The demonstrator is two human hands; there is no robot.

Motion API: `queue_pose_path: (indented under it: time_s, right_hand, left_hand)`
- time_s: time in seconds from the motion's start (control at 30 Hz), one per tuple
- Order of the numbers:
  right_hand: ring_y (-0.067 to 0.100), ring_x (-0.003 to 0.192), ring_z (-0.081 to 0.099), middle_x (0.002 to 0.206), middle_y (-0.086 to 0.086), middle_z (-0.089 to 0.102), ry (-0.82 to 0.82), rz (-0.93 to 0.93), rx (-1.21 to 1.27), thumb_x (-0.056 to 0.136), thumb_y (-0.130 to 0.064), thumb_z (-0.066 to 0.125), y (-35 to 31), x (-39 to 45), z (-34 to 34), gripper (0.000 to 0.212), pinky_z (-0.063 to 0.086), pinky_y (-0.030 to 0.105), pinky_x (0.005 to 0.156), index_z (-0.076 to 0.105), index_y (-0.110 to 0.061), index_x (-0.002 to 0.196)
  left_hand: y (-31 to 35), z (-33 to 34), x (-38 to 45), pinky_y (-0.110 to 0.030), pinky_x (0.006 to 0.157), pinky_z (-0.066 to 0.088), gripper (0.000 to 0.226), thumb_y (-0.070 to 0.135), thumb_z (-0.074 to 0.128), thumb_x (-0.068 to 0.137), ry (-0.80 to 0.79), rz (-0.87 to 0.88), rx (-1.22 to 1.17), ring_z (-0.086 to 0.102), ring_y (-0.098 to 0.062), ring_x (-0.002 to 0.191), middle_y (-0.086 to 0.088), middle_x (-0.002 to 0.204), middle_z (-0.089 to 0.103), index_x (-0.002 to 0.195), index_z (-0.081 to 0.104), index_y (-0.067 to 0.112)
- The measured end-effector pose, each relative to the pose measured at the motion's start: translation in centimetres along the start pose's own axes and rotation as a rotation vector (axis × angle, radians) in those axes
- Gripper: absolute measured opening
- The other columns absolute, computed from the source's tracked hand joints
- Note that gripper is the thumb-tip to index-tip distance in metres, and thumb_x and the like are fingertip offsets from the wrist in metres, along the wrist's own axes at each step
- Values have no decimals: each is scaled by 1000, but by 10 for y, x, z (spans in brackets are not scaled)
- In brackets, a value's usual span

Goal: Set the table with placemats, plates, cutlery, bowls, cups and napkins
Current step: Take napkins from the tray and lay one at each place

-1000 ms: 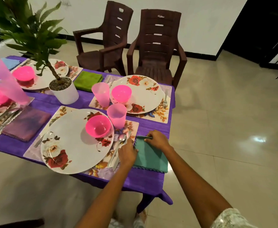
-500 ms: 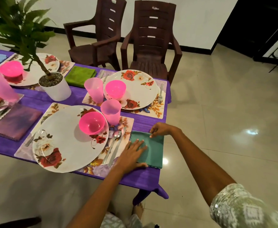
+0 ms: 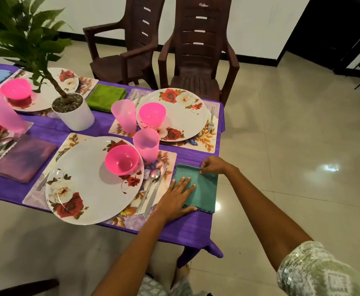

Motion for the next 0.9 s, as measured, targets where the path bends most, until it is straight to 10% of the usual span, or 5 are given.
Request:
queue_pose_path:
  time_s: [0.63,0.8,0.9]
  right_hand:
    - [19,94,54,101,5,60,312,85,-93,89,-34,62,-12,-11,4,20,44,32,76,56,-16,95]
    - [25,100,53,100,5,63,602,-291,-152,90,-21,60,-68,-27,21,13,38,35,80,66,-13,97]
    - [27,109,51,113,5,63,545,-362,-246,92,-24,55,-100,-24,54,26,38,38,85,65,-15,115]
  left_hand:
    - [2,-2,-17,-32,117,-10,82,73,11,84,52,2,-53,-9,-13,146,2,158,-5,151,13,24]
    - [-20,-31,-38,-38,89,51,36,8,65,83,480,-294,-132,60,-34,111,-19,121,61,118,61,2]
    - [-33,-25,-47,-36,72,56,43,-6,77,64,483,-415,-91,66,-34,94,-19,104,68,105,67,-2]
Point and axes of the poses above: each hand's wrist, its own x-axis towards the middle knuckle, its own z-axis out of the palm, y = z × x, the point moved 5 cm from there along x, towards the middle knuckle
